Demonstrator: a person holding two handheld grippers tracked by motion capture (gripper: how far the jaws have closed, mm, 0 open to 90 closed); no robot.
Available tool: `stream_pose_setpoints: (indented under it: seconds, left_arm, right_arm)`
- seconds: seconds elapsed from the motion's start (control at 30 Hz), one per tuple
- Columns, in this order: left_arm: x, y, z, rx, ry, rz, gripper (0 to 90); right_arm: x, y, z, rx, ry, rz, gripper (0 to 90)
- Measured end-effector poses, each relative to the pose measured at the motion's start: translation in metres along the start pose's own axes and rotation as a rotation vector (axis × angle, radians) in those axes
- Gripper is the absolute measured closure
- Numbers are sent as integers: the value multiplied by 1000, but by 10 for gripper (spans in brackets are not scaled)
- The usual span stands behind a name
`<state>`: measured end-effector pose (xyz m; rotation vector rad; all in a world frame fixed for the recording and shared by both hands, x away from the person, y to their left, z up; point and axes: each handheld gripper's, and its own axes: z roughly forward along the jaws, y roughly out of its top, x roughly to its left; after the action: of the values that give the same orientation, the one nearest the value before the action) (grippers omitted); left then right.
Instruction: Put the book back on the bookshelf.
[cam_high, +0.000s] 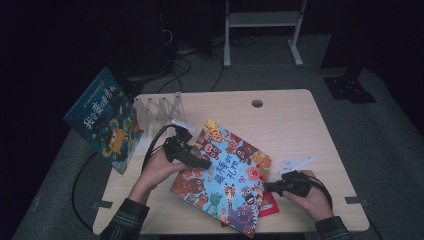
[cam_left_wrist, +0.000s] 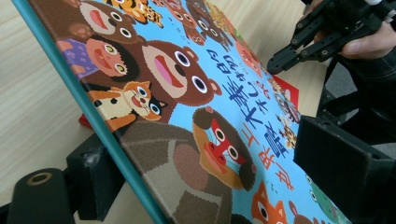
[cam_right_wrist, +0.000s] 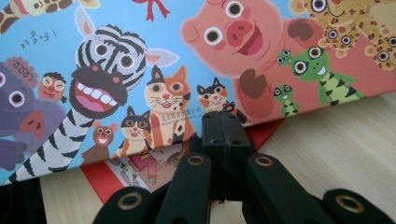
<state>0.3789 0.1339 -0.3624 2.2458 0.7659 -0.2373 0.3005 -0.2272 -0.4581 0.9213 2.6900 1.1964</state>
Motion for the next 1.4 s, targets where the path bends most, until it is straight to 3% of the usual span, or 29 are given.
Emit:
stream_pose_setpoints:
  seconds: [0.1,0.2,0.23,0.33,0.43,0.53,0.6,0.83,1.17,1.33,1.4]
  left_arm:
    - [-3,4,1,16,-14,3,146]
    - [-7,8,4,29,-59,4,254]
    - [-8,9,5,39,-41,13,255]
    - [-7,11,9,79,7,0,254]
    - [-6,11,7,62,-12,-26,273]
    - [-8,13,1,12,-72,-38,327]
    - [-11,17,-1,0,-89,-31,346]
    - [-19,27,-4,-6,-78,-9,414]
    - [-18,32,-4,19,-41,-21,549]
    - [-16,32,-5,14,-55,-61,584]
    - [-15,33,-6,1,-79,-86,612]
  right_arm:
    - [0,0,0,-7,2,3,893]
    - [-1,1,-1,-14,15,13,892]
    - [0,2,-2,-33,33,14,892]
    - [1,3,-1,-29,29,7,893]
    - [1,3,-1,-30,33,11,893]
    - [2,3,-1,-22,24,-2,894]
    - [3,4,-2,-19,20,-10,894]
    - [2,3,-3,-25,21,-10,894]
    - [2,3,-3,-27,26,-13,893]
    - [2,3,-3,-27,23,-17,893]
    - [2,3,-4,-24,21,-19,892]
